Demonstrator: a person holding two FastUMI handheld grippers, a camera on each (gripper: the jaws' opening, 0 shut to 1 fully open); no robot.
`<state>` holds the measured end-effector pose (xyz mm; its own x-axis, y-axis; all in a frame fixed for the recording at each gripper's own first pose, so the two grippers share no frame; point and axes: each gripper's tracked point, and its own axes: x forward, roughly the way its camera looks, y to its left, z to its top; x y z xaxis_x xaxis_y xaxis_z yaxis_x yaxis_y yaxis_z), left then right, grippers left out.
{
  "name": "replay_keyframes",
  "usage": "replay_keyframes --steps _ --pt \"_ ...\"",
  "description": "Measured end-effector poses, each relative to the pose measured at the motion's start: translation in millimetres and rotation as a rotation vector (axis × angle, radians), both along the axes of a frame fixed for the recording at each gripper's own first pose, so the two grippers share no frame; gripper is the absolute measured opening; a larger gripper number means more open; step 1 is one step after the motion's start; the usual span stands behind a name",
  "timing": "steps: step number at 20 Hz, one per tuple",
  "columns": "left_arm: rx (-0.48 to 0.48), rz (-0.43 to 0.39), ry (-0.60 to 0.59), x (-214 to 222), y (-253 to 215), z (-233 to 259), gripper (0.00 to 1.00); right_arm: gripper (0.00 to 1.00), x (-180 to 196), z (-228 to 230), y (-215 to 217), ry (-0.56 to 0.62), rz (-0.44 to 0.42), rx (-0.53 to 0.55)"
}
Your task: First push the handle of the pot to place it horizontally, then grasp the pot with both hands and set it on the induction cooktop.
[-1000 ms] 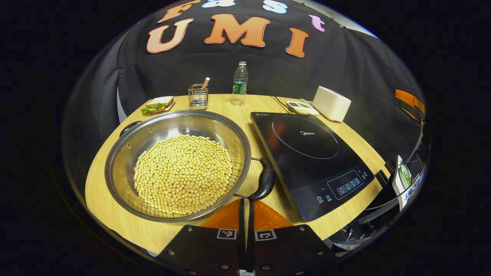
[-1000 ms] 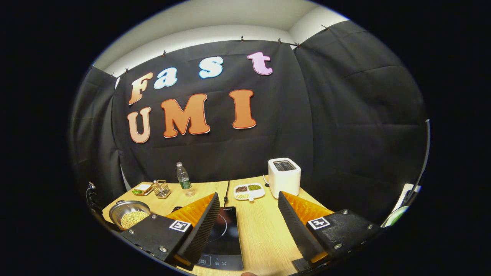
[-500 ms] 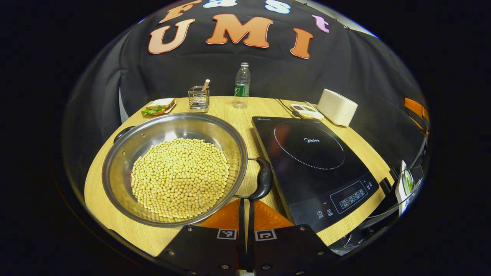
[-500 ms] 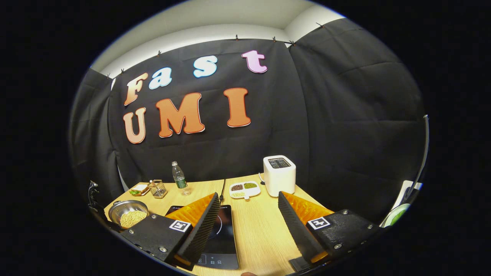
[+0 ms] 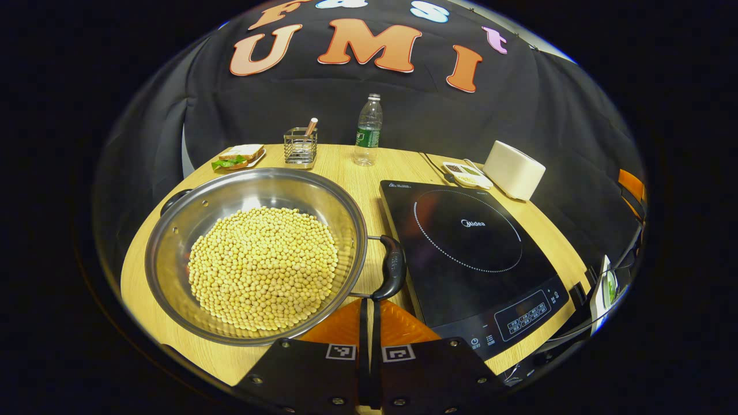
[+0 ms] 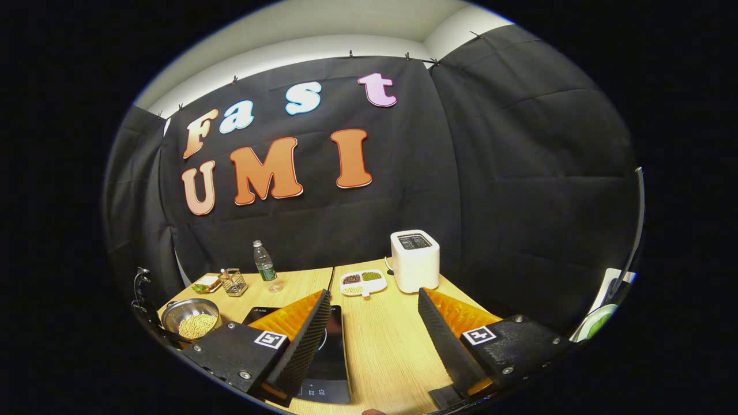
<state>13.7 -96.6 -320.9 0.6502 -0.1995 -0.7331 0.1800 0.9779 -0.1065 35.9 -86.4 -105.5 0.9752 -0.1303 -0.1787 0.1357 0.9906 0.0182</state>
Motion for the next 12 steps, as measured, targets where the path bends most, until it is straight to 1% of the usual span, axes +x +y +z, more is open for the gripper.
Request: replay_keyframes --steps 1,2,6,7,8,12 --pt "-0.003 0.003 0.001 2.0 -1.4 -0.3 0.02 1.00 0.1 -1.1 -2.0 0.001 -0.003 0.002" --pt "-0.004 0.005 0.000 3.7 -2.0 -0.9 0.02 0.95 0.8 -2.5 -4.6 0.004 -0.007 0.001" --pt "0.003 0.005 -0.005 12.6 -5.2 -1.9 0.02 0.95 2.4 -6.4 -13.9 0.010 -0.029 -0.013" --pt "0.006 0.004 -0.006 12.9 -6.0 -3.6 0.02 1.00 0.8 -6.6 -14.7 0.011 -0.029 -0.010" --pt "0.006 0.003 -0.007 14.1 -6.8 -4.5 0.02 0.95 1.0 -6.8 -15.4 0.011 -0.030 -0.008" --pt "0.000 -0.004 -0.006 22.0 -10.8 -5.4 0.02 0.95 3.2 -9.6 -19.8 0.015 -0.042 -0.011"
